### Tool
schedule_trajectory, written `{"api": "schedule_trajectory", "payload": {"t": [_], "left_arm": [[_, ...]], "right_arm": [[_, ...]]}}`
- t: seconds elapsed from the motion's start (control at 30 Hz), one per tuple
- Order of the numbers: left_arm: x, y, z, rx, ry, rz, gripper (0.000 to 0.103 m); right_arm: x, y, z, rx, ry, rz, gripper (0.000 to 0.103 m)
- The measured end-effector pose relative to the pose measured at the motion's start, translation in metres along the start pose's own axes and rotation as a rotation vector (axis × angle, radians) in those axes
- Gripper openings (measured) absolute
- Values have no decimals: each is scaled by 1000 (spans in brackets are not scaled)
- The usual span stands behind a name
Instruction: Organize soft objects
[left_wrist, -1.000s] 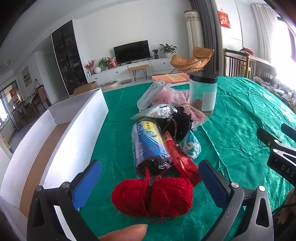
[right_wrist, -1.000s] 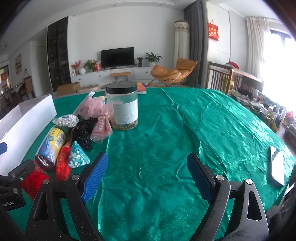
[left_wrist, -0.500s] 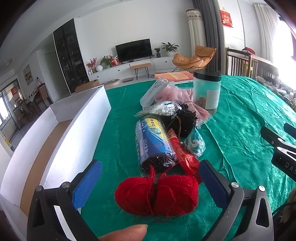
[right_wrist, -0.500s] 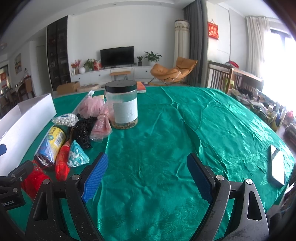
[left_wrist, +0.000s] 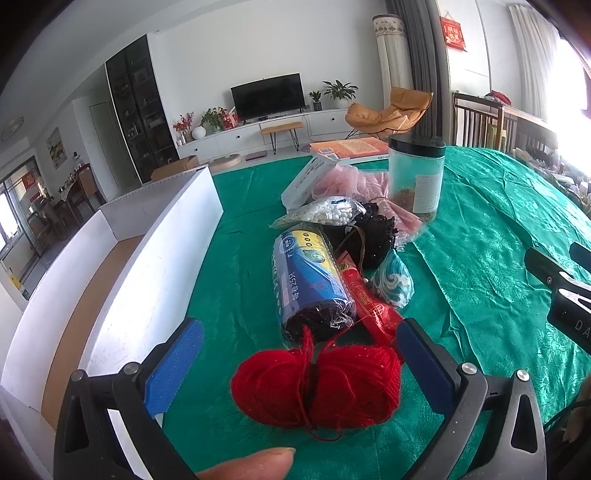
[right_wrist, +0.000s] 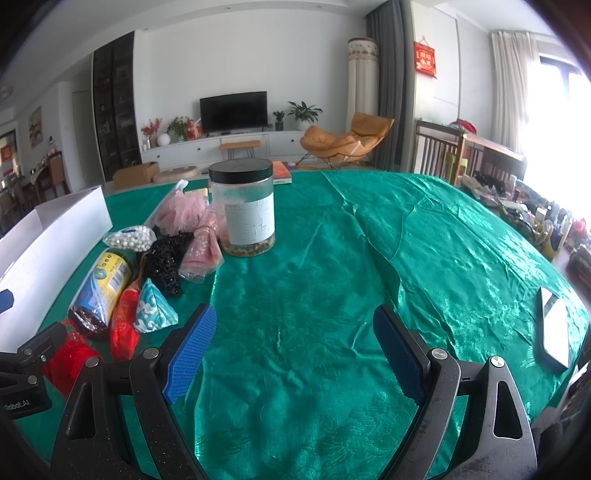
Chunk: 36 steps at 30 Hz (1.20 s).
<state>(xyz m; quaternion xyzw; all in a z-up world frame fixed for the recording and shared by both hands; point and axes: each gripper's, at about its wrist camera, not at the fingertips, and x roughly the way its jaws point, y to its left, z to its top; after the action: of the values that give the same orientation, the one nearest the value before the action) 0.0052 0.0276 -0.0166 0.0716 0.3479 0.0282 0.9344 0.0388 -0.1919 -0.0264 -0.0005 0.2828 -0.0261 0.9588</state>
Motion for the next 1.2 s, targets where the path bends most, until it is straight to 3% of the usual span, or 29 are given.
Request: {"api": "schedule_trajectory", "payload": {"t": [1.2], "left_arm": [[5,7,-2,-8,15,13,103]], "right_arm": [[4,-1,-5,15,11,4,89]]}}
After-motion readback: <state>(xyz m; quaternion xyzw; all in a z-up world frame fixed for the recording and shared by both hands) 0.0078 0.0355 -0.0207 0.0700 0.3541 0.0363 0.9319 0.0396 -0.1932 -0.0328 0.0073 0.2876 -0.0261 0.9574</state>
